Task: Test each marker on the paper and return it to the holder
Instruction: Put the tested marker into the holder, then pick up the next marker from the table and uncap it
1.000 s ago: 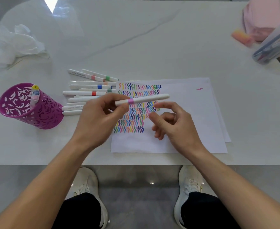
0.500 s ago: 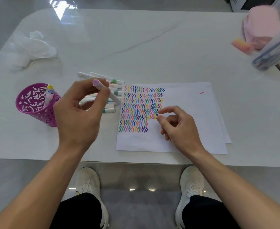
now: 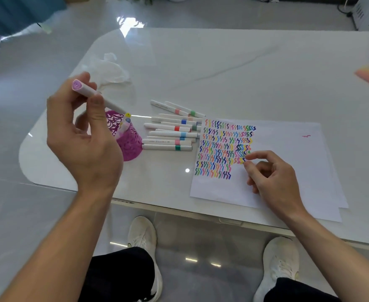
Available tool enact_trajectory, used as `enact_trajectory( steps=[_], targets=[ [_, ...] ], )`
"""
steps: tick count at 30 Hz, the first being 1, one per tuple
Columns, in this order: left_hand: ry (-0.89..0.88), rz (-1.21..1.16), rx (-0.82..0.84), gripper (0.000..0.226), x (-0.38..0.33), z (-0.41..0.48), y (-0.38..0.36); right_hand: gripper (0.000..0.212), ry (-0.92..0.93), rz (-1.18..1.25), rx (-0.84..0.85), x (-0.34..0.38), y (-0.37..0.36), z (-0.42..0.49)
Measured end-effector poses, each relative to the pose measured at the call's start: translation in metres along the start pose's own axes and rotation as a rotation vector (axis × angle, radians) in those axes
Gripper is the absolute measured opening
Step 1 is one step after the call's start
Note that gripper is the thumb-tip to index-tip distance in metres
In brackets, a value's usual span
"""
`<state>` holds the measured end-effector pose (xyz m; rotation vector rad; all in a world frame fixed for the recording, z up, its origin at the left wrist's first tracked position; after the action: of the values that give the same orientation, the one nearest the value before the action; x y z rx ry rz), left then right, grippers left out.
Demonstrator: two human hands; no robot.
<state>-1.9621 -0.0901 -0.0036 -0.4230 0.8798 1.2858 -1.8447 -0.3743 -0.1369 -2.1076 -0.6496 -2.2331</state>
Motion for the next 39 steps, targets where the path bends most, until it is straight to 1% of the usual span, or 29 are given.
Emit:
enact_trajectory(
  steps=[4,9,11,14,16,21,25,29,34,37,39],
  targets=[
    [0.023,0.103,0.021,0.015,0.005,0.004,0.005,0.012,0.001,0.000,0.003,0.000,0.000,0.000],
    [0.096,0.295,0.196,0.029,0.024,0.002,-0.001,0.010,0.004,-0.004,0.001,0.002,0.000,0.000],
    [0.115,0.366,0.275,0.029,0.032,0.000,-0.004,0.010,0.004,0.000,0.000,0.002,0.000,0.000],
    [0.155,0.422,0.366,0.023,0.040,-0.003,-0.007,0.010,0.000,0.002,0.003,0.002,-0.001,0.000],
    [0.181,0.445,0.395,0.019,0.042,-0.005,-0.009,0.010,0.002,-0.001,0.003,0.002,0.000,0.000],
    [0.203,0.545,0.447,0.020,0.041,-0.007,-0.011,0.011,0.007,-0.014,0.007,0.001,-0.001,0.001],
    [0.210,0.571,0.479,0.030,0.038,-0.011,-0.011,0.012,0.010,-0.009,0.012,0.000,-0.001,0.000],
    [0.163,0.577,0.458,0.036,0.035,-0.012,-0.013,0.013,0.011,-0.013,0.011,0.001,-0.001,0.000],
    [0.034,0.553,0.443,0.042,0.022,-0.017,-0.018,0.014,0.009,-0.019,0.008,0.001,-0.001,0.000],
    [-0.089,0.528,0.484,0.039,0.013,-0.027,-0.028,0.013,0.006,-0.019,0.008,0.000,-0.001,0.000],
    [-0.148,0.508,0.561,0.036,0.012,-0.035,-0.036,0.013,0.008,-0.016,0.011,0.000,-0.002,0.000]
  ],
)
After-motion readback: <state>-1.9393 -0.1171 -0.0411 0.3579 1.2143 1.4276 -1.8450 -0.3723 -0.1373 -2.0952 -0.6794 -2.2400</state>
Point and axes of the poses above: each hand's wrist, its own z-axis towards the middle knuckle, its own y-axis out of the back of the hand, x = y × z, the point moved 3 cm from there along z, towards the middle knuckle, and after that the axes turned 6 degrees about z, right-handed, at the moved point
